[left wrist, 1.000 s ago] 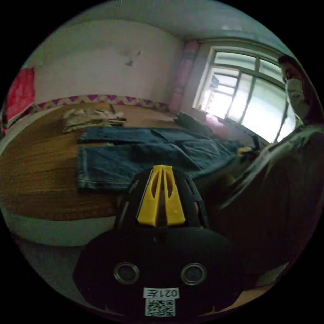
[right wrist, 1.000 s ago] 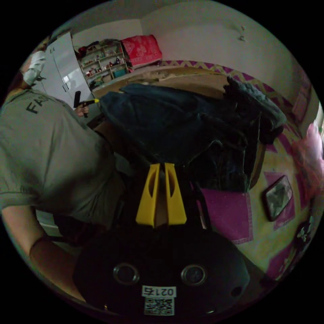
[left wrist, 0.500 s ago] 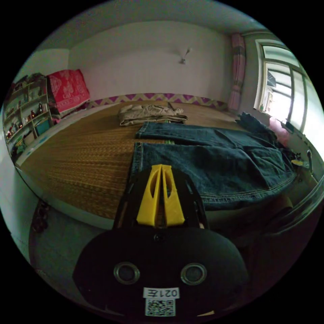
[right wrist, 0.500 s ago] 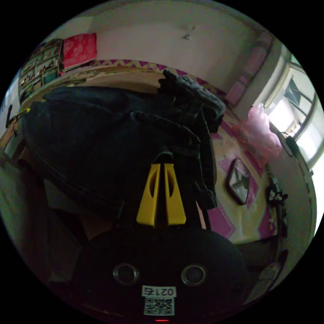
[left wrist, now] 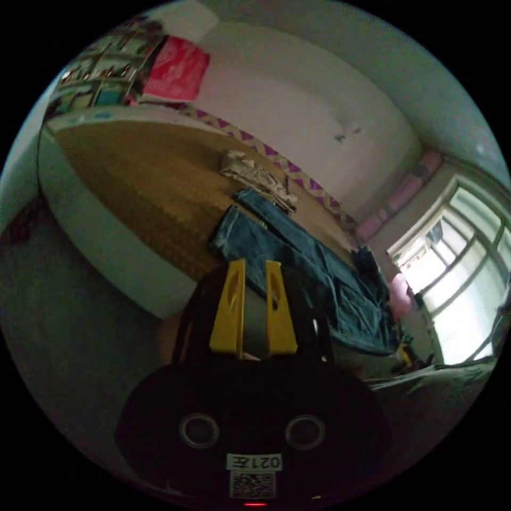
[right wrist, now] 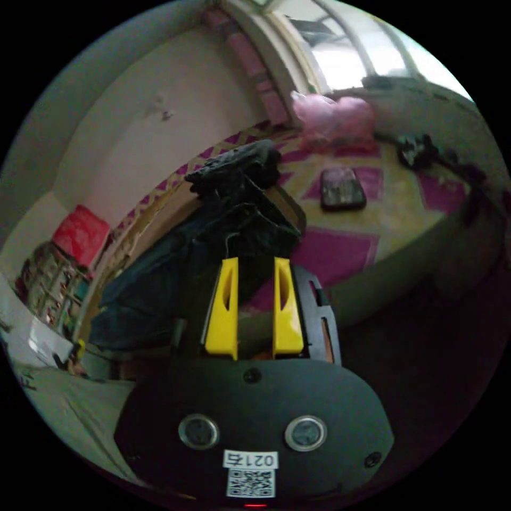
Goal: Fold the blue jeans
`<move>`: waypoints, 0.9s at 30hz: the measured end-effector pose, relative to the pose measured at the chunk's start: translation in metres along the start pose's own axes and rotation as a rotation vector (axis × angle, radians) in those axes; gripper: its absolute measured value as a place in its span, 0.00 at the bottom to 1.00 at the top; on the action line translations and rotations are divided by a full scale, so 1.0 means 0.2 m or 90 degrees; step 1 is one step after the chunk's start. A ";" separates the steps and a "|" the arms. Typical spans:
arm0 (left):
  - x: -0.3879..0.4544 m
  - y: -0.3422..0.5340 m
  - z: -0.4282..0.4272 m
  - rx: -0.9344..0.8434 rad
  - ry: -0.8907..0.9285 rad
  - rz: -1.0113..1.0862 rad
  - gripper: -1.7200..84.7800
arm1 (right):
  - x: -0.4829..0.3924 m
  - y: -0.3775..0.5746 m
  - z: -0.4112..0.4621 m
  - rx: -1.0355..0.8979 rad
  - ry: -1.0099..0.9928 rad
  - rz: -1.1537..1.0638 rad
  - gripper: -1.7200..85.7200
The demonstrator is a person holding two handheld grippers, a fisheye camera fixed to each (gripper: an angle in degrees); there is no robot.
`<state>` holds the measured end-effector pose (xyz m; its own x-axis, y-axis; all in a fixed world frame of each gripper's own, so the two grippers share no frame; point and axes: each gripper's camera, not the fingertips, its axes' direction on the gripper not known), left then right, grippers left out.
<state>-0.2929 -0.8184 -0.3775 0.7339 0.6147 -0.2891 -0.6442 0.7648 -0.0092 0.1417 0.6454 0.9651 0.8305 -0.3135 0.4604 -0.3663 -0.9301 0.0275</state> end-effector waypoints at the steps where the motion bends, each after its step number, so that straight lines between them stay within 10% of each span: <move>1: -0.02 0.01 0.00 -0.005 0.006 -0.024 0.10 | 0.05 -0.01 -0.01 -0.004 -0.007 0.026 0.14; 27: -0.17 -0.33 0.19 -0.019 0.129 -0.212 0.02 | 0.84 -0.56 -0.19 -0.045 -0.201 0.218 0.07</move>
<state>-0.2663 -0.8830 -0.3312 0.8488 0.2808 -0.4480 -0.3859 0.9082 -0.1619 0.3069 0.7042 1.0730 0.7397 -0.6533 0.1613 -0.6602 -0.7509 -0.0135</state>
